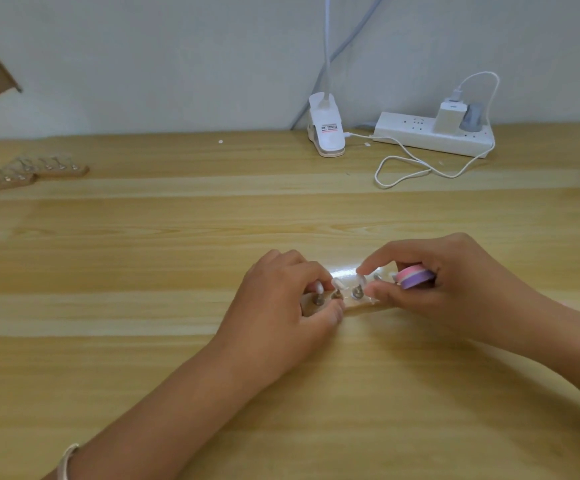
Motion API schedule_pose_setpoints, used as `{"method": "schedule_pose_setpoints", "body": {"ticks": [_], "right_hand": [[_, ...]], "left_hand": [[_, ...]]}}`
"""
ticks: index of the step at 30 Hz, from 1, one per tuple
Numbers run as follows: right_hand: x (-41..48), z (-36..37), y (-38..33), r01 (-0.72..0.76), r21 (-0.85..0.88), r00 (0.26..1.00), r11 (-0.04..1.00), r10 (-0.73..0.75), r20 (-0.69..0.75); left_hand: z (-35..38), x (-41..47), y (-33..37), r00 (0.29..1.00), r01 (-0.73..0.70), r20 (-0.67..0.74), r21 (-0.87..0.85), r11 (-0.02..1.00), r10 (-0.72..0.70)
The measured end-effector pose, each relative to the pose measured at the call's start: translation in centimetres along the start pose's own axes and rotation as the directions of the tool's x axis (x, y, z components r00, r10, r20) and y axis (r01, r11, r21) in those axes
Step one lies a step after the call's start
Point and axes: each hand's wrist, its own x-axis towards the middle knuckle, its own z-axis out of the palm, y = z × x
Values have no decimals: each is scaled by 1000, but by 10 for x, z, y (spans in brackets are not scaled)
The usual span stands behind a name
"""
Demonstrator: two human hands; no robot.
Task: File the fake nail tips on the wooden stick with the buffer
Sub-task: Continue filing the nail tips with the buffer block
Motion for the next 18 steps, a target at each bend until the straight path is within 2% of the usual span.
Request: {"method": "schedule_pose_setpoints", "body": {"ticks": [9,18], "right_hand": [[-1,0,-6,12,-25,1000,1000,-13,-16],[-1,5,-8,38,-147,997,988,-47,-57]], "left_hand": [[2,1,0,1000,-5,-1,-1,1000,5],[1,1,-1,1000,-14,-4,-9,1000,14]]}}
